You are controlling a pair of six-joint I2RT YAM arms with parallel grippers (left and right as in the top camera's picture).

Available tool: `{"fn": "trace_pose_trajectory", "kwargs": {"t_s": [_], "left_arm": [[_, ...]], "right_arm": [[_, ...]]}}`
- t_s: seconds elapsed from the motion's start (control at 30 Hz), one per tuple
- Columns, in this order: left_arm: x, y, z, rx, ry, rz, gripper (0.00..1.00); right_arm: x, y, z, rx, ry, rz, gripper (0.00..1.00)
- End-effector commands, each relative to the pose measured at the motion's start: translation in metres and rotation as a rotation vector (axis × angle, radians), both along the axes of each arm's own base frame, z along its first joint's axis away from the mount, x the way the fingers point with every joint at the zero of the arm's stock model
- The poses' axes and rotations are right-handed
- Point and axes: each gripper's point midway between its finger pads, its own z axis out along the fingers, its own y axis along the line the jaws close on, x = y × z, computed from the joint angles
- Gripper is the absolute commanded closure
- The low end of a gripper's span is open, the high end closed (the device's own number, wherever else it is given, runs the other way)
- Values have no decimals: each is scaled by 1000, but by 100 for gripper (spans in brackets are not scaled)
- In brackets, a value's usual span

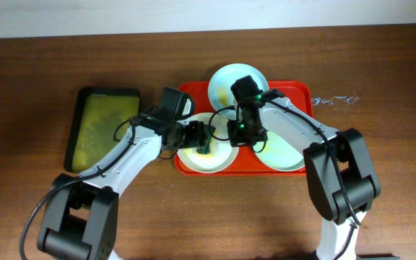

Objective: Clean dirty plates on tray and stack at the side
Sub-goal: 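Regrasp the sponge with the left gripper and scrub the white plate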

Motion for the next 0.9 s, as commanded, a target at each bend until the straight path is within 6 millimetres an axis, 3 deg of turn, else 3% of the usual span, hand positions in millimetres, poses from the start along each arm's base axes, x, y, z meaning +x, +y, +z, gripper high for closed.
{"fn": "trace_pose_trajectory", "kwargs": {"t_s": [0.0,0.13,0.23,0.4,0.63,0.7,0.8,0.87], "left_arm": [[18,0,-5,47,-81,12,44],[17,-17,-23,57,-80,-26,43],[20,-26,-26,51,-101,-39,60],[21,-19,-40,101,-88,-23,69],[14,-15,-45,119,-56,-27,81],[16,-1,-48,192,-66,4,100],[18,31,-51,364,-80,67,100],[22,56,-42,502,-97,111,100]], "right_arm": [[2,3,1,5,-9,20,96],[2,3,1,4,-9,20,96],[2,4,1,5,-12,20,96],[2,4,1,5,-12,20,96],[2,4,1,5,-12,20,96],[2,4,1,5,-12,20,96],[2,4,1,5,-12,20,96],[2,3,1,5,-11,20,96]]}}
